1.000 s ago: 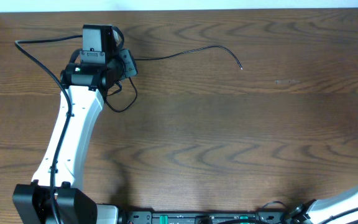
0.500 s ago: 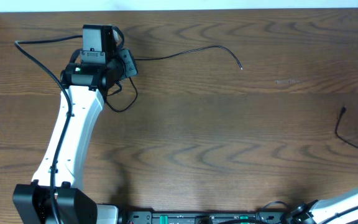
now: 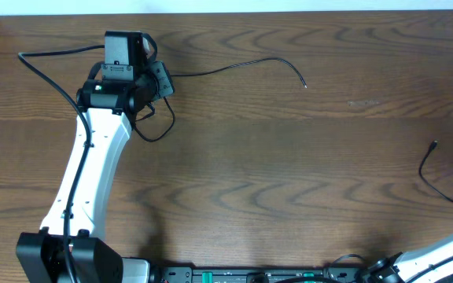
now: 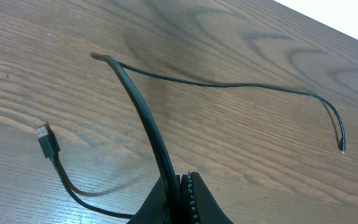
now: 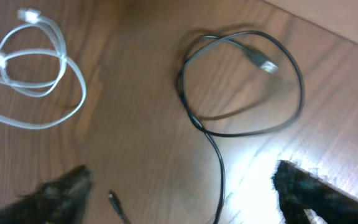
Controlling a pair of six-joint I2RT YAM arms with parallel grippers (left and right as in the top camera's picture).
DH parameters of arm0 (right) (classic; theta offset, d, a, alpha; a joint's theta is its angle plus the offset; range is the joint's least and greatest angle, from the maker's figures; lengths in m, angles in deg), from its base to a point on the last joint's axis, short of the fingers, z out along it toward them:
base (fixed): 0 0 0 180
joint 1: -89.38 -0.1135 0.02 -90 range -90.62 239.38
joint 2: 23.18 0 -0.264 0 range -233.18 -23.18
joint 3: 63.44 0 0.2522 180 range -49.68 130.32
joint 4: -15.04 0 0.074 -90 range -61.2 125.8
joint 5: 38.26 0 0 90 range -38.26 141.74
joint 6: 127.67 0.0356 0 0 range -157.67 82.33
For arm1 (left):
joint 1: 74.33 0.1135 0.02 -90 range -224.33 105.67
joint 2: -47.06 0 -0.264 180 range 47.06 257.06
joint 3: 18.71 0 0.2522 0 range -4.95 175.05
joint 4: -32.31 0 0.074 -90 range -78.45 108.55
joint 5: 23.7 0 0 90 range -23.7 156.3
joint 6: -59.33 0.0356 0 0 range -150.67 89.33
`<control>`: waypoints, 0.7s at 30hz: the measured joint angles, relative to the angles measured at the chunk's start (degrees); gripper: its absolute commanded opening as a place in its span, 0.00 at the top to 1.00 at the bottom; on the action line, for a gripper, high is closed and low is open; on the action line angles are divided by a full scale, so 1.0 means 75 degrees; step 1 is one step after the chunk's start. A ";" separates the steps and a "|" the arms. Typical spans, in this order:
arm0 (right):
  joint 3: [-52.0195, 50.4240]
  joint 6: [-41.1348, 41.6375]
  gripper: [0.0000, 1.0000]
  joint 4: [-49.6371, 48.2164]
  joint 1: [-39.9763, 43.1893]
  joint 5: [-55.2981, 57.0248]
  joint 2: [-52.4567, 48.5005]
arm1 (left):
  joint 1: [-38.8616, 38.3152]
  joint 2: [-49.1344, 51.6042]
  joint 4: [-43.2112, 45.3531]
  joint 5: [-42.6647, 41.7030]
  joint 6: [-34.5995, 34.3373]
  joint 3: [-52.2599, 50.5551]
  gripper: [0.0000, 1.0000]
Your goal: Untangle cables
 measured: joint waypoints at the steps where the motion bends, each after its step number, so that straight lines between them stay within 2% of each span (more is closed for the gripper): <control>1: 0.0000 -0.0099 0.09 0.0000 -0.0003 -0.0210 0.0015 | 0.0000 0.0000 0.0000 -0.0026 0.0003 0.0000 0.92; 4: 0.0000 -0.0417 0.11 -0.0003 -0.0041 -0.1020 0.0087 | -0.0003 0.0000 0.0032 -0.0224 0.0003 0.0000 0.92; 9: 0.0000 -0.1757 0.09 -0.0006 -0.0644 -0.3459 0.0245 | -0.0114 0.0000 0.0370 -0.1078 0.0099 0.0000 0.92; 15: 0.0000 -0.3089 0.08 -0.0029 -0.2588 -0.5112 0.0259 | -0.0600 0.0000 0.0874 -0.2632 0.0513 0.0000 0.92; 21: 0.0000 -0.3459 0.07 -0.0513 -0.4526 -0.5560 0.0259 | -0.0953 0.0000 0.1644 -0.4252 0.0664 0.0000 0.92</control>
